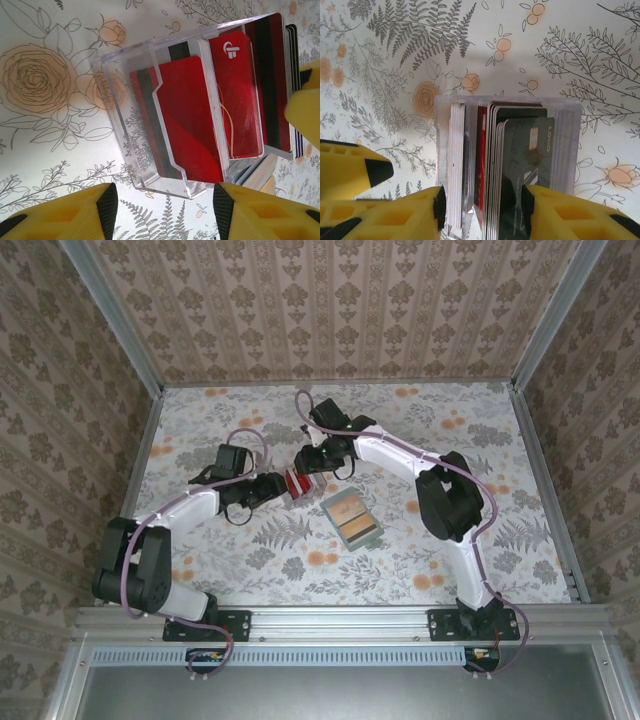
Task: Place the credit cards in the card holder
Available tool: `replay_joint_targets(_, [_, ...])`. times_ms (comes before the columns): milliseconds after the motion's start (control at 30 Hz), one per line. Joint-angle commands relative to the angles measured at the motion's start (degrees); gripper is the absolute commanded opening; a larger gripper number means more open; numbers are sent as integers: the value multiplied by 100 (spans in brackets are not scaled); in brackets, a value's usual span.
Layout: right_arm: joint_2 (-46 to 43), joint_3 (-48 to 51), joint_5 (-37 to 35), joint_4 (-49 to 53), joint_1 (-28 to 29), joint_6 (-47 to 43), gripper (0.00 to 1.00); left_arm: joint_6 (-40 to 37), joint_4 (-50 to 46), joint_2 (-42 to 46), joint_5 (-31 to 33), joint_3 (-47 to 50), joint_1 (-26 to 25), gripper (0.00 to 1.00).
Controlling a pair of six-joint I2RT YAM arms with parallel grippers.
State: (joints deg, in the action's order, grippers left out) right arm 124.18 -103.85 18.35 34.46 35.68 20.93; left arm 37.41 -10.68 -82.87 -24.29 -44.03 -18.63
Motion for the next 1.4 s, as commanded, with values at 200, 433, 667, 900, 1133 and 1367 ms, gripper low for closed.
replay_joint_targets(200, [236,-567,-145,580,52,-175,46,-181,240,-237,-285,-222,79,55])
replay_joint_targets(433, [-83,-315,-44,407,66,-83,44,-191,237,-184,-308,-128,79,55])
replay_joint_targets(667, [-179,-208,-25,346,79,-63,40,-181,233,-30,-269,15,88,55])
replay_joint_targets(900, [-274,-153,-35,330,80,-63,35,-169,259,3,-260,69,88,55])
replay_joint_targets(1133, [-275,-153,-55,333,79,-73,29,-172,237,3,-251,66,92,55])
replay_joint_targets(1367, [-230,-144,-103,351,62,-107,24,-164,243,58,-251,90,90,55])
